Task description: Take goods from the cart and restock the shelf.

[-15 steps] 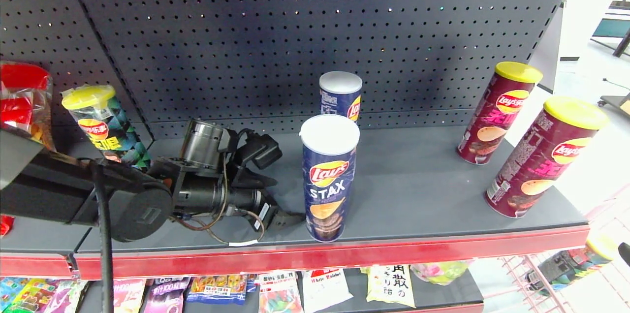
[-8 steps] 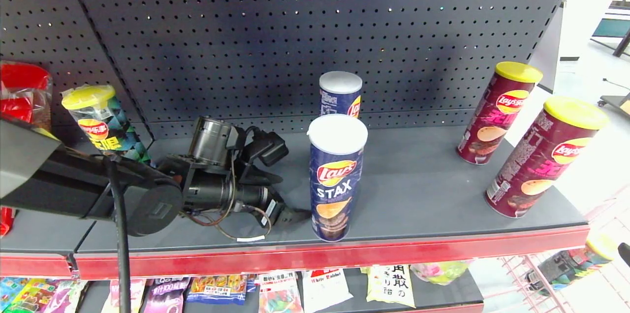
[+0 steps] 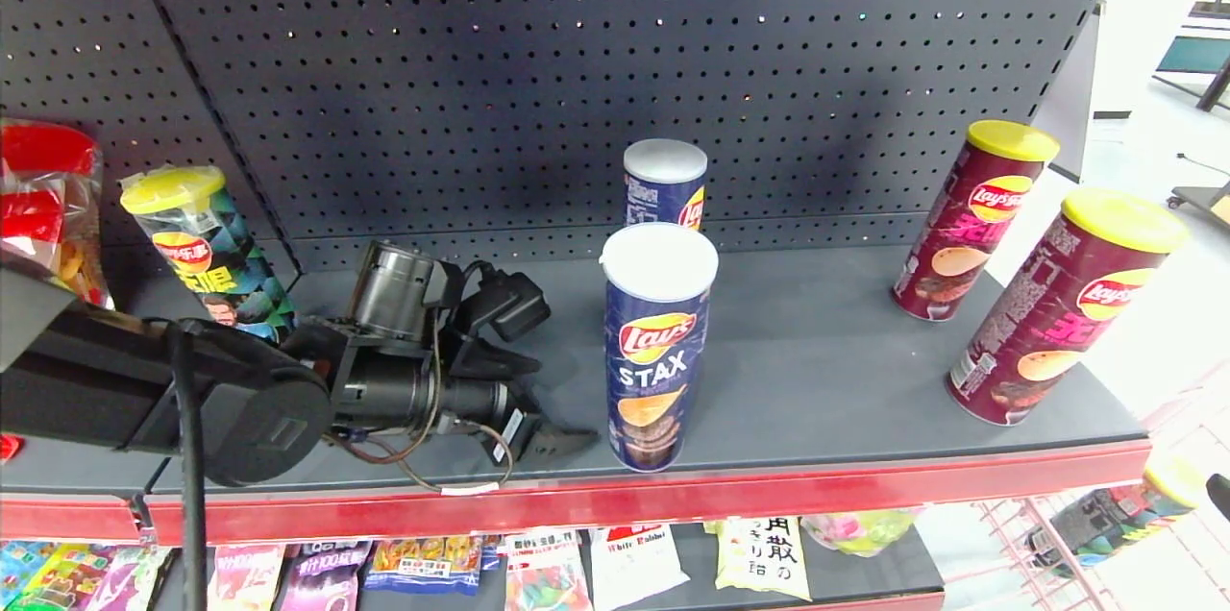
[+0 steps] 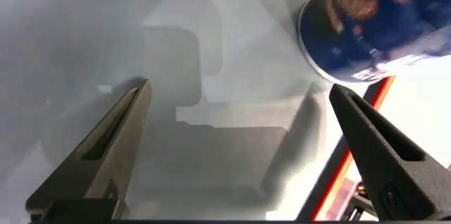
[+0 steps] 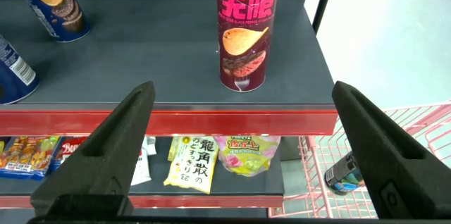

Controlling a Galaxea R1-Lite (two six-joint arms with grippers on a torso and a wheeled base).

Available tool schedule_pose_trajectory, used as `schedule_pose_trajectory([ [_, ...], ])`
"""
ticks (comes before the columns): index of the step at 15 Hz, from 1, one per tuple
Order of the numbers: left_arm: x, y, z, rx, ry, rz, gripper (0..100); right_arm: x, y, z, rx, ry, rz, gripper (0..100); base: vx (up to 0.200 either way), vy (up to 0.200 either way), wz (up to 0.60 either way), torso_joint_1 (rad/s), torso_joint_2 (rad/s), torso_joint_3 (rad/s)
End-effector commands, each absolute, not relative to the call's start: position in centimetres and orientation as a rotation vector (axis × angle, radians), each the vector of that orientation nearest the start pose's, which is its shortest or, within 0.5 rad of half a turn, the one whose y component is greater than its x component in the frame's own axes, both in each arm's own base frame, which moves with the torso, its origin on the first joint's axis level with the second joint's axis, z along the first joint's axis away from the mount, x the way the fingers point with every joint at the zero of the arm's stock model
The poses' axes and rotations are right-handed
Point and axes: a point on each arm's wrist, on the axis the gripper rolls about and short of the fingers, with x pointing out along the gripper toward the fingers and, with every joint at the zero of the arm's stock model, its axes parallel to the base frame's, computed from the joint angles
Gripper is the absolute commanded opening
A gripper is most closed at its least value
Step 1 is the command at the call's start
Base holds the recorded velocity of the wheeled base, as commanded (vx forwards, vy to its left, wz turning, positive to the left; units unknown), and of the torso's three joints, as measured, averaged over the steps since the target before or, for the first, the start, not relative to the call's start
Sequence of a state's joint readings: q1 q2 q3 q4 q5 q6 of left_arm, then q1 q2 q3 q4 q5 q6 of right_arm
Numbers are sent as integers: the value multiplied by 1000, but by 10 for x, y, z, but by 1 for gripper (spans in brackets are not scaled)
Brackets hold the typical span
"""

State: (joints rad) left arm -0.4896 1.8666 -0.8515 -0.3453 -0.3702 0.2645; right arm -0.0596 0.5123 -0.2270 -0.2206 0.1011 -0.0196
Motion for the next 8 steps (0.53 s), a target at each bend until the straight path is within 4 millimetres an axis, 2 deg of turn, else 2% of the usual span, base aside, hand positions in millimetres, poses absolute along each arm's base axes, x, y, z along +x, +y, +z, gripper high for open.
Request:
schedule_pose_trajectory([
  [1,281,-161,121,279,554,-918,100,30,0,164,-16,64,42,100,0,0,0,0,0,0],
  [8,287,-173,120,283,544,-939,100,30,0,165,-15,59,42,100,0,0,0,0,0,0],
])
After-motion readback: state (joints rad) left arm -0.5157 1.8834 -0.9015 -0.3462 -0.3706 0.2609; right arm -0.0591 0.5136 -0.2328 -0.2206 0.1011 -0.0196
